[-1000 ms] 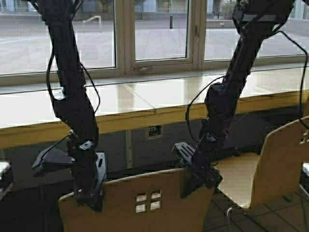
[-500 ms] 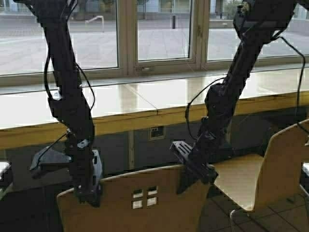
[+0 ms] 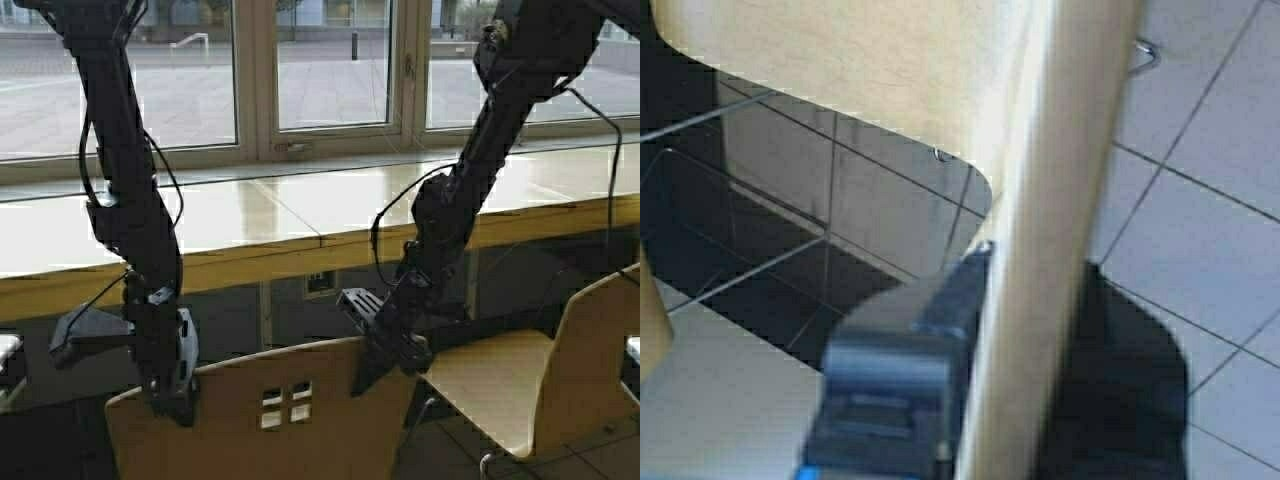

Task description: Push the chairs under the table

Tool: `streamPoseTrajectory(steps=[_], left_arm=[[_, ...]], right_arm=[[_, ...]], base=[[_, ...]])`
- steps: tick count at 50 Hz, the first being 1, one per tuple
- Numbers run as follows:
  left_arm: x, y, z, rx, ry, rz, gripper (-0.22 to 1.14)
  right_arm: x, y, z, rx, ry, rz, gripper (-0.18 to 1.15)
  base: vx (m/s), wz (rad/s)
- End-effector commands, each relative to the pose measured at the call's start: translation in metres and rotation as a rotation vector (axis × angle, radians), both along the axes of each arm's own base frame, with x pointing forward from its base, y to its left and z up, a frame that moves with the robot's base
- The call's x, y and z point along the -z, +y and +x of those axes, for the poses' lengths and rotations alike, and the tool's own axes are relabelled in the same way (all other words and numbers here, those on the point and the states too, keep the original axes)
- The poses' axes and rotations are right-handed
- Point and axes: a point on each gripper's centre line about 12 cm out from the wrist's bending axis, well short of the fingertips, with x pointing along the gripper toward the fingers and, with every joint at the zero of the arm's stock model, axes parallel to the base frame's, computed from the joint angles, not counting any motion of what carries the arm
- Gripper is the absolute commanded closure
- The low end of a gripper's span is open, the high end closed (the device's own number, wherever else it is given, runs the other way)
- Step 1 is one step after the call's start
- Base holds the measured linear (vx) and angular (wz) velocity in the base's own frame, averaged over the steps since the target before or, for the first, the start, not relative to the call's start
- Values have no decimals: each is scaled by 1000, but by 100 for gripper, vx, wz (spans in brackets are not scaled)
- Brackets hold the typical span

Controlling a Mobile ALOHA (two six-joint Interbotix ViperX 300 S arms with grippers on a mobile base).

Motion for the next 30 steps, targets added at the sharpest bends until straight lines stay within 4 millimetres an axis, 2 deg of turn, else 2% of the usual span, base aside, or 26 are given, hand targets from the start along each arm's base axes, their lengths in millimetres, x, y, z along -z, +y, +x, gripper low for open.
streamPoseTrajectory(steps=[1,19,30], left_arm=[[-1,-2,10,99,-25,24,88],[3,-2,13,100,-29,28,88],[5,-4,24,105,-50,25,88]], right_arm=[[11,-2,-7,-46,-6,-28,93],[30,-11,-15,-63,21,-46,93],[34,-11,-18,-72,28,-49,93]], base=[[16,12],[18,13],[17,8]])
